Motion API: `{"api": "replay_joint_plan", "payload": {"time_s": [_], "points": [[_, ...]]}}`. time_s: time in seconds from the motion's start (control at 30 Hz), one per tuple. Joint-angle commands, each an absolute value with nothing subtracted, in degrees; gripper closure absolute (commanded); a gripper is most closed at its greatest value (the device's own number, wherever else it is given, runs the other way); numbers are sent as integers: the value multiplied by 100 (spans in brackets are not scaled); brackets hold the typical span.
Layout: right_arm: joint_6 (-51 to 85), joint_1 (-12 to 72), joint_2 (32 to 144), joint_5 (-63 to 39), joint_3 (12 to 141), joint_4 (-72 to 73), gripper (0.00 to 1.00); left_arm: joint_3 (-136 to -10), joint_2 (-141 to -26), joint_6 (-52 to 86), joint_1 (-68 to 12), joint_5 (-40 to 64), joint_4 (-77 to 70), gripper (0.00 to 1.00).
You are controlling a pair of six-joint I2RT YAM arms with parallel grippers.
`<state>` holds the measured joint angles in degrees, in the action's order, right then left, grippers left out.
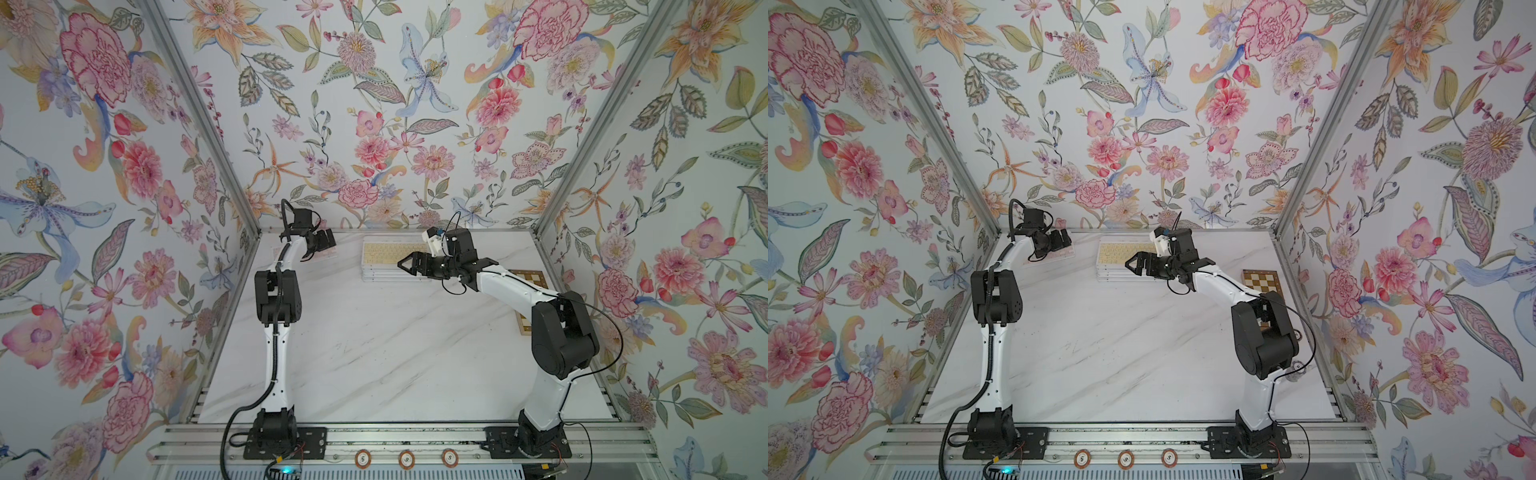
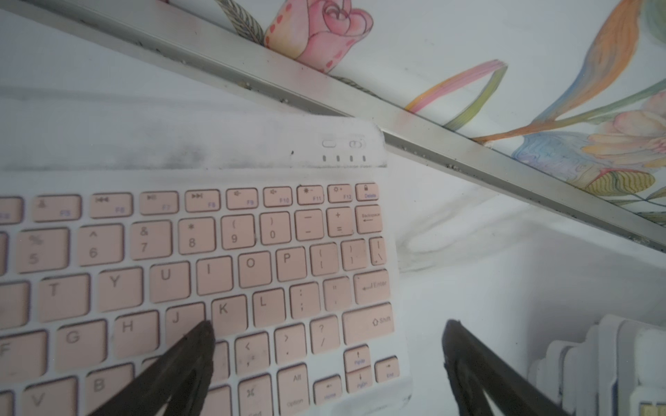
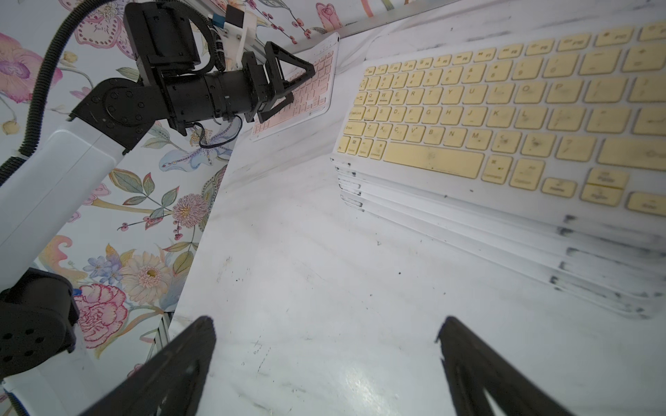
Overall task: Stack the numeric keypads
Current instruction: Move the numeric keypad to the center of the board.
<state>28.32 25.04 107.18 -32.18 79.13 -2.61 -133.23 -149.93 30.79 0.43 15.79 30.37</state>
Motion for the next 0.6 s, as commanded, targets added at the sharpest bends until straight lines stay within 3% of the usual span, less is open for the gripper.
{"api": "replay_joint_plan", "payload": {"time_s": [0.0, 0.57], "points": [[2913, 2496, 10682, -3288, 7952, -141, 1, -13042, -15060, 3184, 18, 1841, 3050, 1], [3276, 2296, 9973, -3329, 7058, 349, 1, -10860, -14022, 3279, -23, 2279, 2877, 1]]}}
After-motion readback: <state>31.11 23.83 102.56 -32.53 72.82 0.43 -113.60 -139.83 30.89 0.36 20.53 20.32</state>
